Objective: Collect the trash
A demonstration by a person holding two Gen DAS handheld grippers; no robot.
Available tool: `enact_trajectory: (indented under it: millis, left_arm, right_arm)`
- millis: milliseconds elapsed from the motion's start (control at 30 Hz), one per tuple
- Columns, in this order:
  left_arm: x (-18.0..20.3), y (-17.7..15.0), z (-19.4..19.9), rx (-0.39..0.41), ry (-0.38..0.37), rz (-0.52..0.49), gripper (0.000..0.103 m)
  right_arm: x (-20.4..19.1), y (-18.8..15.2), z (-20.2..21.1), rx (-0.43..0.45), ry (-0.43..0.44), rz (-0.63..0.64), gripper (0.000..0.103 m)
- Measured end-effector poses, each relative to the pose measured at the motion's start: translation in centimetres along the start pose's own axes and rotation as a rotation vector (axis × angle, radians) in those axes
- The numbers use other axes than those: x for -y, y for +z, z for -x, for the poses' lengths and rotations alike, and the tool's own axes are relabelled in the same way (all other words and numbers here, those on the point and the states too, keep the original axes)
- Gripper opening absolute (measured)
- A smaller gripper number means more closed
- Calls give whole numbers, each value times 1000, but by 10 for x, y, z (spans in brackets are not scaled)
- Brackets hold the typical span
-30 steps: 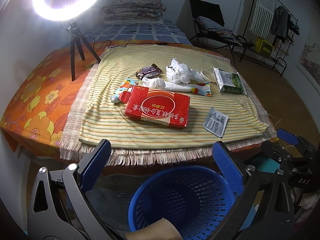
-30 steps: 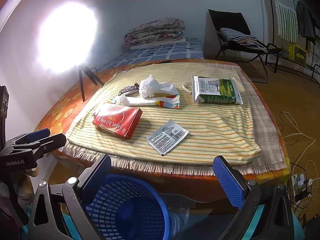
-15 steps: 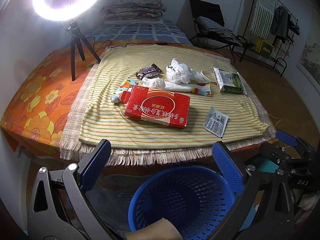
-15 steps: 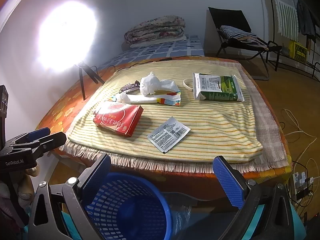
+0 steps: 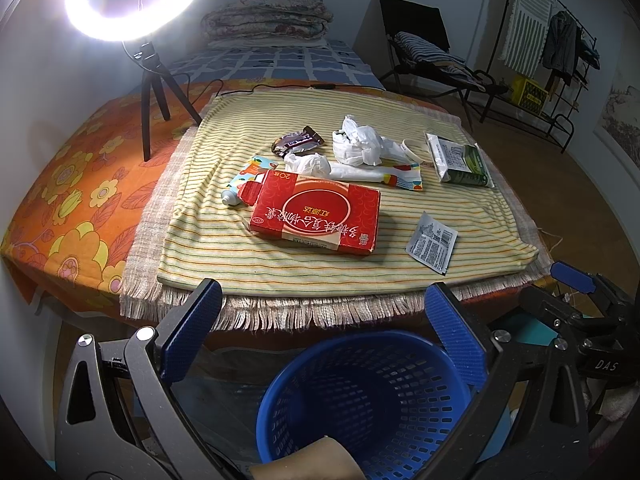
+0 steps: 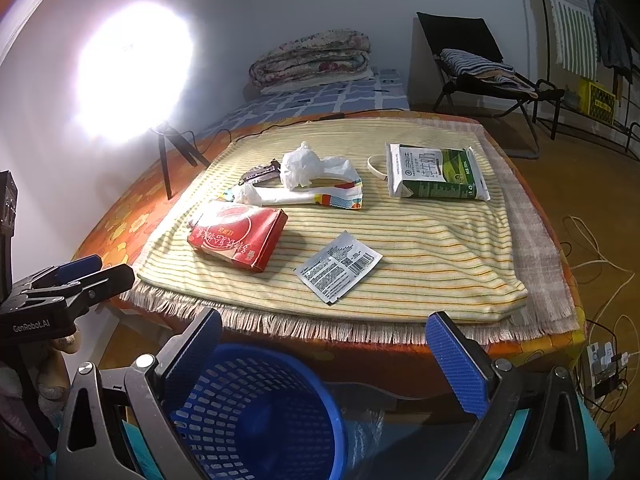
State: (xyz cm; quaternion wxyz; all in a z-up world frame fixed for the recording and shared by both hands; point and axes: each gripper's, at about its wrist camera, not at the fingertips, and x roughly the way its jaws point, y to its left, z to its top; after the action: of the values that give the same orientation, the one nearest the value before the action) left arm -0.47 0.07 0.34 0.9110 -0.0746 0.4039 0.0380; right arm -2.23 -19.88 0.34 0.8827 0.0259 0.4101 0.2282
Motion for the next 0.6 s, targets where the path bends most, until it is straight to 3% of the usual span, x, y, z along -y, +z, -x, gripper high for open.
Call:
enact_trajectory:
  millis: [433, 600]
  left_arm:
    - [-2, -1, 1, -3, 9, 4, 103]
    - [-19, -2, -9, -14, 32, 32, 103]
  right_arm:
    - [5, 0, -6, -17, -18, -9, 103]
    - [10, 3, -14, -37, -27, -37, 103]
